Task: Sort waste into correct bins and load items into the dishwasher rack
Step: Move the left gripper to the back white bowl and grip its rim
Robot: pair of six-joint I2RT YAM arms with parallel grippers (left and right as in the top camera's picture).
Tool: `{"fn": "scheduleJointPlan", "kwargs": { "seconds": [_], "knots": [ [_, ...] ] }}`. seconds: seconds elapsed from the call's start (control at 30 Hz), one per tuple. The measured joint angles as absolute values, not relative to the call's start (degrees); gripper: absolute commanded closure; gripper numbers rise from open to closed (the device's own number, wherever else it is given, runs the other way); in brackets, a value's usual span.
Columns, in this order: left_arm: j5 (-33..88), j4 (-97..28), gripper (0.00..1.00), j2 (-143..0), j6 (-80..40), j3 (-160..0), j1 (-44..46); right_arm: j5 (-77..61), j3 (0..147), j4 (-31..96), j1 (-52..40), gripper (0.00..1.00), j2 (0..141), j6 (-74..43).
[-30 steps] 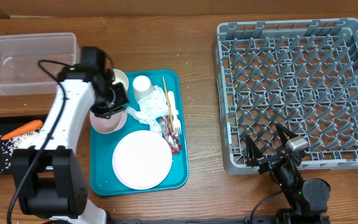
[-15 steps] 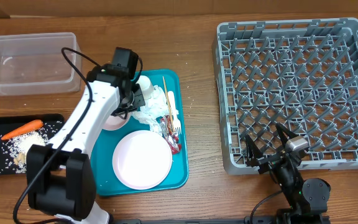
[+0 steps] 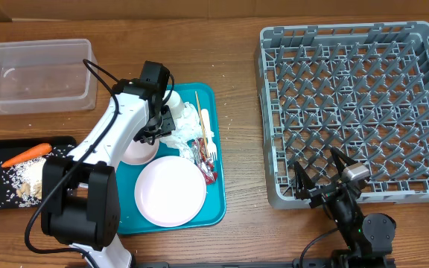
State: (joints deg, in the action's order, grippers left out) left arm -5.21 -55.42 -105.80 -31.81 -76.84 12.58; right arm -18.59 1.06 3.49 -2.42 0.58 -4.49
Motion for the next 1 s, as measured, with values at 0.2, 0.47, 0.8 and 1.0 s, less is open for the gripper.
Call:
{"fn": "scheduleJointPlan", "kwargs": {
  "seconds": [0.2,0.47,0.8,1.0],
  "knots": [
    [-6.13,-62.48,0.51,-106.06,-31.42,-81.52,12.56,-18.61,1.06,3.53,-2.42,0.0,0.58,-4.49],
    [-11.55,-64.01,0.4,-106.15,-29.87,-97.51,6.5,-18.61,1.06,3.53,-2.42,0.0,0.58,-4.47],
    [6.87,-57.56,0.42,-107.42,-26.85,-97.67,-1.56,-18.61,1.06,3.53,-2.42,0.0,0.58,-4.49],
    [6.98,-55.99,0.36,-111.35,-27.92,-97.67,2.74,-18.61,1.06,3.53,-2.42,0.0,0.58,-4.49]
  ]
}}
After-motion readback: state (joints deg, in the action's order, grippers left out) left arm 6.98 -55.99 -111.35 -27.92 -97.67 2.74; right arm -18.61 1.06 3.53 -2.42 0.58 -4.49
